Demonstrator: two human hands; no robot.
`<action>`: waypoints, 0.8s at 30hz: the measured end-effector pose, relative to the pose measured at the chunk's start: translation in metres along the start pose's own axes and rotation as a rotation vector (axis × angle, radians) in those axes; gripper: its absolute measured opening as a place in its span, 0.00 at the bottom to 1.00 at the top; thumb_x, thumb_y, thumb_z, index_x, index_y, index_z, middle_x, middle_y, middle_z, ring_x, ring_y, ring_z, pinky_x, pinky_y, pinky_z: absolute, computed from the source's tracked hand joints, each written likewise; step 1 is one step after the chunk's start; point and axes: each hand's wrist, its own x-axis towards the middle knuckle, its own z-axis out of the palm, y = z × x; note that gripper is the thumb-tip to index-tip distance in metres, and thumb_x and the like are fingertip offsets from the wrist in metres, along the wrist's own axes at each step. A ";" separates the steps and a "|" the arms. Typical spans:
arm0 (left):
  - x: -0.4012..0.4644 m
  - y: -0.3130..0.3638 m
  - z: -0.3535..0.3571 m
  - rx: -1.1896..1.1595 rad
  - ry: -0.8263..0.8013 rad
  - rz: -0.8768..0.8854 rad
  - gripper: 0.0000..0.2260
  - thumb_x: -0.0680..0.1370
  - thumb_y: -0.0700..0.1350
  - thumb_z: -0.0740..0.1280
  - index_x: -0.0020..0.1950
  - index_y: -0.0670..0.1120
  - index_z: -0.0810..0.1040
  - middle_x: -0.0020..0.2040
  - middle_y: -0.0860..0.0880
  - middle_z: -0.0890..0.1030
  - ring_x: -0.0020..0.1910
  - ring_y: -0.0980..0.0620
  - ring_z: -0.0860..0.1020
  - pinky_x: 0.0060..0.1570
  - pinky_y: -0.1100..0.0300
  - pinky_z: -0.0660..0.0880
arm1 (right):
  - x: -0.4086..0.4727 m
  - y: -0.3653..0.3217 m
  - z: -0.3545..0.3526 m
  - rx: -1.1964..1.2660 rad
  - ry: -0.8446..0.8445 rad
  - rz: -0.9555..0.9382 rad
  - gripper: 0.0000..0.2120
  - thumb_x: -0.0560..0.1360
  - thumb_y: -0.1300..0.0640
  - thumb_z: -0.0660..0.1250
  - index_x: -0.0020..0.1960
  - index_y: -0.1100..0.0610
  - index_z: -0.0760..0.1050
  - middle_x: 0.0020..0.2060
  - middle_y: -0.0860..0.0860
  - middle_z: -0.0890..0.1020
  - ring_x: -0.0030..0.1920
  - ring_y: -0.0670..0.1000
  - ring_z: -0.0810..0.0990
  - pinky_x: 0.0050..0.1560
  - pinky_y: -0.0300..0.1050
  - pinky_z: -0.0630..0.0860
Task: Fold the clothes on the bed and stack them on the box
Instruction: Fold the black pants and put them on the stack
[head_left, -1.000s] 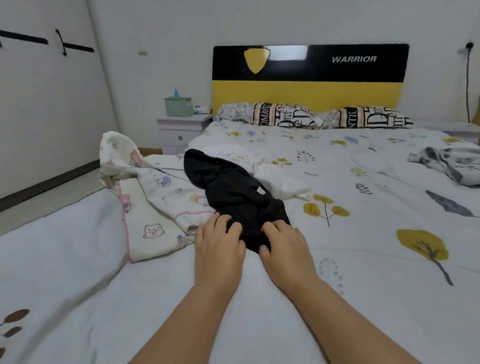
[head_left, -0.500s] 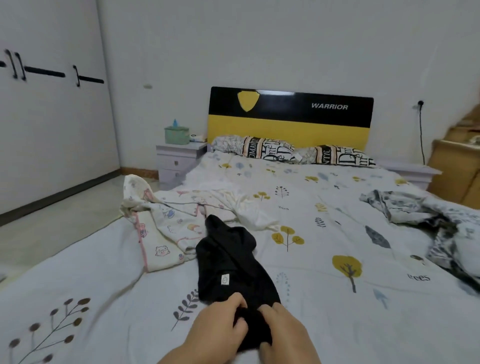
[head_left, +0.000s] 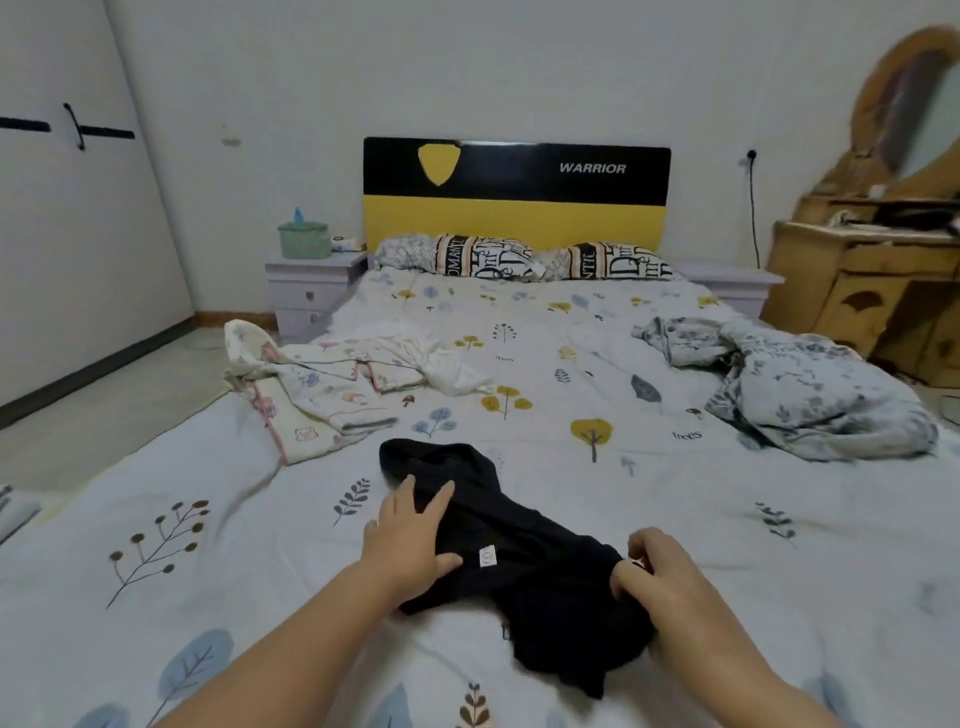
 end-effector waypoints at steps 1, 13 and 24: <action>0.000 0.001 0.006 0.022 -0.096 0.002 0.36 0.75 0.57 0.65 0.77 0.58 0.49 0.77 0.44 0.42 0.76 0.41 0.45 0.72 0.43 0.54 | -0.004 0.005 -0.007 0.025 -0.046 0.073 0.05 0.70 0.59 0.61 0.44 0.50 0.67 0.43 0.43 0.68 0.41 0.47 0.67 0.40 0.44 0.64; 0.009 -0.016 -0.044 -0.338 0.354 -0.145 0.07 0.77 0.38 0.57 0.54 0.44 0.70 0.45 0.41 0.77 0.44 0.43 0.74 0.41 0.55 0.66 | 0.010 0.020 -0.017 0.030 -0.307 0.444 0.26 0.71 0.40 0.67 0.64 0.49 0.70 0.59 0.45 0.75 0.59 0.47 0.74 0.52 0.39 0.69; 0.016 -0.052 -0.130 -0.587 0.613 -0.270 0.15 0.76 0.32 0.53 0.52 0.40 0.78 0.58 0.38 0.76 0.54 0.40 0.72 0.52 0.55 0.67 | 0.064 0.033 -0.042 0.001 0.072 0.529 0.04 0.75 0.59 0.60 0.44 0.59 0.72 0.41 0.57 0.77 0.43 0.56 0.74 0.38 0.44 0.65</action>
